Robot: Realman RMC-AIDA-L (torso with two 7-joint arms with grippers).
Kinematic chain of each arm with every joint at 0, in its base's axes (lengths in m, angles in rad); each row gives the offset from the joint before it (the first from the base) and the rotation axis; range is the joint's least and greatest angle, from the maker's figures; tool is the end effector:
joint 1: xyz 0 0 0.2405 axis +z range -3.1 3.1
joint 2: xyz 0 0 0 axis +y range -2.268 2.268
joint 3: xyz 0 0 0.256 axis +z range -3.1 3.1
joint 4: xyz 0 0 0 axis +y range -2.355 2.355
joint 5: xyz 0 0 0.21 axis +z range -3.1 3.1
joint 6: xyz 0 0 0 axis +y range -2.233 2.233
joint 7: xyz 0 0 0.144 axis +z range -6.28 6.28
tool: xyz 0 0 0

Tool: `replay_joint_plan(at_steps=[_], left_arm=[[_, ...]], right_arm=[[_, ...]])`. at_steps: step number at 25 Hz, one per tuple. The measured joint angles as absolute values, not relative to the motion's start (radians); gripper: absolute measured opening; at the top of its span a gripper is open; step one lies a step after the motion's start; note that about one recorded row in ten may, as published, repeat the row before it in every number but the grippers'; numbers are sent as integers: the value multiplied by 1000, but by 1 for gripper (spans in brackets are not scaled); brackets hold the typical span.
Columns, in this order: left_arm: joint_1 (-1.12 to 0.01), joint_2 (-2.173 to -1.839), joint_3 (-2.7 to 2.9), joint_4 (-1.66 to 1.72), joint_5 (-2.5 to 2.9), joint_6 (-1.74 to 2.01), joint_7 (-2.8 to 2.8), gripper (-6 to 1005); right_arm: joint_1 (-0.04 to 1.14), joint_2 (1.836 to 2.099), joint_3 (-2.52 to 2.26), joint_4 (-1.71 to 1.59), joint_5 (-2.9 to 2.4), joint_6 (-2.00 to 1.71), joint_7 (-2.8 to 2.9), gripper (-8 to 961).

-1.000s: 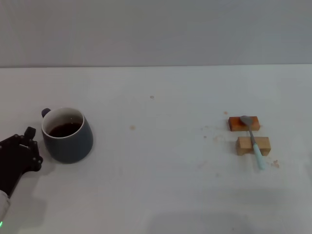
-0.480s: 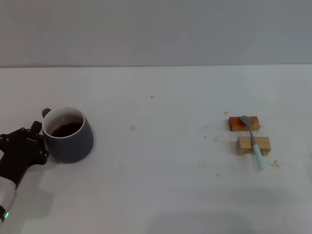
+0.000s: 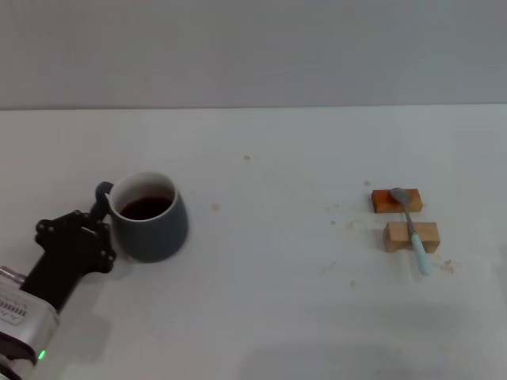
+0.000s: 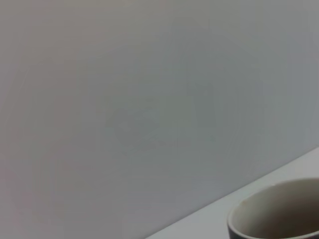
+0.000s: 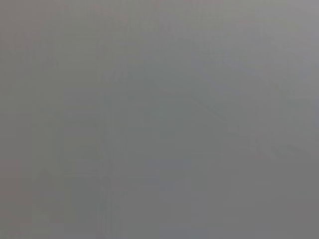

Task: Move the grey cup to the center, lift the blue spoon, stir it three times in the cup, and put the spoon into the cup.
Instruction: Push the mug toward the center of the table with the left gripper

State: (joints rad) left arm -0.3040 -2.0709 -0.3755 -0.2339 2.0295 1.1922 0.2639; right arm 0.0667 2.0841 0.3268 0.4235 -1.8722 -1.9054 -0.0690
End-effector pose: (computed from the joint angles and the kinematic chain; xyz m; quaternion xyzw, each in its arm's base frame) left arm -0.3404 0.2694 -0.0567 -0.7848 -0.1086 -0.1648 0.5875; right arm 0.2989 0.1766 0.0009 -0.5545 0.1202 0.4506 0.6892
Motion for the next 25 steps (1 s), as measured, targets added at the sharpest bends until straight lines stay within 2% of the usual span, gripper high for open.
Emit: replay_joint_plan(at_steps=[25], left_arm=[[-316,-2070,-327,-256,2020,1182,264,-2]], right_arm=[[66,2083,327,426,-1876,-1907,-69,762]])
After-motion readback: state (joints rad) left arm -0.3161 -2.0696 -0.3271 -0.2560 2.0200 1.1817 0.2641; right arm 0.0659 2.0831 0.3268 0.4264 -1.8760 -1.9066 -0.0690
